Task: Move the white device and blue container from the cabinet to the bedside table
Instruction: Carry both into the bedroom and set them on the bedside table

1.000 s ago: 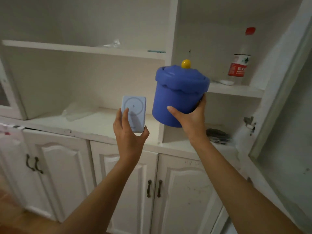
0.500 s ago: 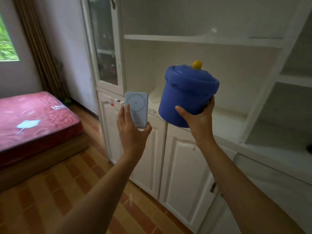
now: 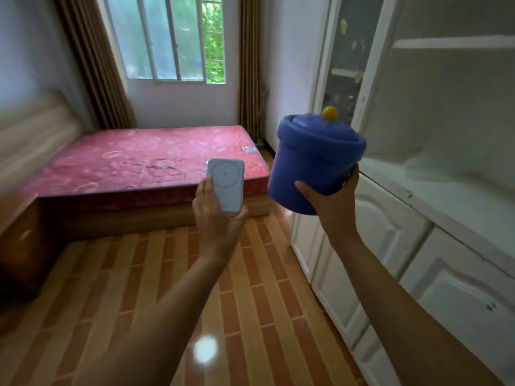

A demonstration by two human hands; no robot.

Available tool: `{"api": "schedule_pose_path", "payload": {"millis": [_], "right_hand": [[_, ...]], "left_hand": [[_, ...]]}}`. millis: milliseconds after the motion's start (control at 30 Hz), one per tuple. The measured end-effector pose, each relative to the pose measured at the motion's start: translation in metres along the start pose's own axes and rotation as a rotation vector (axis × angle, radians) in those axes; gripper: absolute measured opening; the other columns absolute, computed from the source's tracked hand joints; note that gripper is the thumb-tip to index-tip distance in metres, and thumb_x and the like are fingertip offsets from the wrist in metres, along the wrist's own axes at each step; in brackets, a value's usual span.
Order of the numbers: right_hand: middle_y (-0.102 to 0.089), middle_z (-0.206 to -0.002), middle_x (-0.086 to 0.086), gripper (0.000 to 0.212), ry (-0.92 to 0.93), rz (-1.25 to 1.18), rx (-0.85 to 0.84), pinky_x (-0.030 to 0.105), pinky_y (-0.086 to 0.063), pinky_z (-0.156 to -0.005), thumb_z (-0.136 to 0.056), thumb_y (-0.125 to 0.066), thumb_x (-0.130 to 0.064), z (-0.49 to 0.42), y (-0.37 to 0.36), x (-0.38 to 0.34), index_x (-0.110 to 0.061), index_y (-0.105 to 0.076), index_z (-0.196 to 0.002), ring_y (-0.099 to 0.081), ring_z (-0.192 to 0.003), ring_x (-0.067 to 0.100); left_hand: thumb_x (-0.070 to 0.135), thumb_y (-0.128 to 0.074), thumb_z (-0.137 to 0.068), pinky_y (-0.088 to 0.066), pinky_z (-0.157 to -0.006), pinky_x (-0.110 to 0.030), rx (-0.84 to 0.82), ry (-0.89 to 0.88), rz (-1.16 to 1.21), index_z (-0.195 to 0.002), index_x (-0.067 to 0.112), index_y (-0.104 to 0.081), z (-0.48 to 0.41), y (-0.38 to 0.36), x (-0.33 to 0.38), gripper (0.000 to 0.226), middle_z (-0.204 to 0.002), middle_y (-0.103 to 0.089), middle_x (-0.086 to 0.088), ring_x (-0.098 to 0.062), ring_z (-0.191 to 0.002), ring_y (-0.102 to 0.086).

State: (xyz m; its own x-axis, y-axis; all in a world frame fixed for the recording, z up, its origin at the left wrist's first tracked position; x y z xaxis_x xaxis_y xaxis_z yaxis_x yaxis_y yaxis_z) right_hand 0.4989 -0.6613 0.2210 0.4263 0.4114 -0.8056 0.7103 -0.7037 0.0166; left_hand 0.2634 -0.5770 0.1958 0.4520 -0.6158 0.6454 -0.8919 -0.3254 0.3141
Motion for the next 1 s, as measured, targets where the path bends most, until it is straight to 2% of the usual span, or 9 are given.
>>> {"api": "schedule_pose_path", "payload": {"millis": [67, 133, 300, 367, 467, 533, 633, 800, 1000], "right_hand": [[-0.049, -0.116, -0.033, 0.081, 0.014, -0.026, -0.048, 0.017, -0.045, -0.092, -0.060, -0.084, -0.027, 0.005, -0.025, 0.000, -0.047, -0.033, -0.119, -0.050, -0.111, -0.008], [-0.051, -0.118, -0.028, 0.080, 0.018, -0.075, -0.113, 0.016, -0.046, -0.089, -0.060, -0.084, -0.024, 0.010, -0.054, 0.001, -0.043, -0.035, -0.121, -0.052, -0.112, -0.004], [-0.051, -0.128, -0.015, 0.093, -0.015, -0.126, -0.265, 0.040, -0.049, -0.095, -0.055, -0.084, -0.047, 0.030, -0.117, 0.002, -0.037, -0.031, -0.130, -0.051, -0.118, 0.007], [-0.051, -0.127, -0.013, 0.096, -0.036, -0.180, -0.305, 0.028, -0.048, -0.096, -0.056, -0.085, -0.039, 0.039, -0.137, 0.003, -0.025, -0.029, -0.134, -0.050, -0.116, -0.001], [-0.045, -0.117, -0.020, 0.095, -0.032, -0.264, -0.355, 0.000, -0.040, -0.078, -0.061, -0.084, -0.011, 0.049, -0.164, 0.004, -0.008, -0.026, -0.136, -0.046, -0.100, -0.025], [-0.044, -0.118, -0.018, 0.100, -0.046, -0.295, -0.397, -0.002, -0.039, -0.075, -0.058, -0.085, -0.017, 0.055, -0.182, 0.006, -0.007, -0.025, -0.137, -0.045, -0.098, -0.027], [-0.044, -0.125, -0.022, 0.106, -0.109, -0.347, -0.487, 0.004, -0.043, -0.080, -0.052, -0.082, -0.035, 0.065, -0.215, 0.015, -0.018, -0.023, -0.139, -0.048, -0.108, -0.016], [-0.043, -0.129, -0.019, 0.110, -0.124, -0.341, -0.553, 0.008, -0.044, -0.086, -0.049, -0.081, -0.039, 0.076, -0.261, 0.021, -0.021, -0.021, -0.139, -0.046, -0.114, -0.013], [-0.043, -0.140, -0.005, 0.112, -0.141, -0.301, -0.600, 0.032, -0.049, -0.096, -0.049, -0.083, -0.041, 0.080, -0.333, 0.034, -0.025, -0.020, -0.141, -0.047, -0.123, 0.006]], "left_hand": [[0.023, -0.068, -0.066, -0.036, -0.099, -0.044, 0.033, 0.024, -0.054, -0.132, 0.000, -0.033, -0.002, 0.020, -0.015, 0.078, -0.130, -0.045, -0.024, -0.037, -0.117, -0.043], [0.019, -0.072, -0.067, -0.036, -0.097, -0.042, 0.085, 0.069, -0.111, -0.132, 0.001, -0.033, -0.002, 0.045, -0.031, 0.078, -0.130, -0.045, -0.025, -0.038, -0.116, -0.043], [0.013, -0.074, -0.068, -0.034, -0.094, -0.034, 0.187, 0.179, -0.220, -0.135, 0.005, -0.030, 0.008, 0.100, -0.064, 0.080, -0.135, -0.039, -0.023, -0.036, -0.117, -0.040], [0.013, -0.074, -0.069, -0.032, -0.097, -0.034, 0.224, 0.211, -0.264, -0.135, 0.005, -0.030, 0.015, 0.118, -0.075, 0.080, -0.137, -0.037, -0.023, -0.036, -0.119, -0.038], [0.014, -0.073, -0.071, -0.030, -0.099, -0.033, 0.263, 0.269, -0.323, -0.137, 0.008, -0.027, 0.025, 0.142, -0.091, 0.081, -0.141, -0.033, -0.021, -0.034, -0.123, -0.034], [0.017, -0.073, -0.072, -0.031, -0.101, -0.037, 0.281, 0.298, -0.358, -0.137, 0.010, -0.026, 0.031, 0.157, -0.101, 0.081, -0.142, -0.032, -0.020, -0.033, -0.125, -0.033], [0.020, -0.072, -0.071, -0.033, -0.102, -0.040, 0.307, 0.315, -0.414, -0.136, 0.010, -0.028, 0.039, 0.180, -0.117, 0.079, -0.141, -0.033, -0.021, -0.033, -0.125, -0.034], [0.014, -0.073, -0.072, -0.029, -0.094, -0.029, 0.368, 0.380, -0.456, -0.136, 0.011, -0.028, 0.042, 0.215, -0.150, 0.078, -0.141, -0.032, -0.017, -0.030, -0.124, -0.033], [0.016, -0.072, -0.071, -0.036, -0.100, -0.040, 0.387, 0.401, -0.491, -0.135, 0.013, -0.027, 0.013, 0.245, -0.209, 0.078, -0.142, -0.032, -0.017, -0.030, -0.125, -0.032]]}}
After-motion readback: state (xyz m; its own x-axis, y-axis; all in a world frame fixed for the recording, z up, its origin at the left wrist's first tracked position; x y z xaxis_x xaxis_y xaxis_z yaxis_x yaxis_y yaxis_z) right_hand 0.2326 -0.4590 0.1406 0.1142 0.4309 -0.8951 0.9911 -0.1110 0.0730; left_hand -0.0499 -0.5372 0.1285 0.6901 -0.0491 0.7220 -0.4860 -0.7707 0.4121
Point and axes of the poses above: each hand's wrist, its own z-axis away from the middle knuckle, its own y-axis out of the back of the hand, x = y × z, the point moved 10 cm from there along -z, towards the middle knuckle
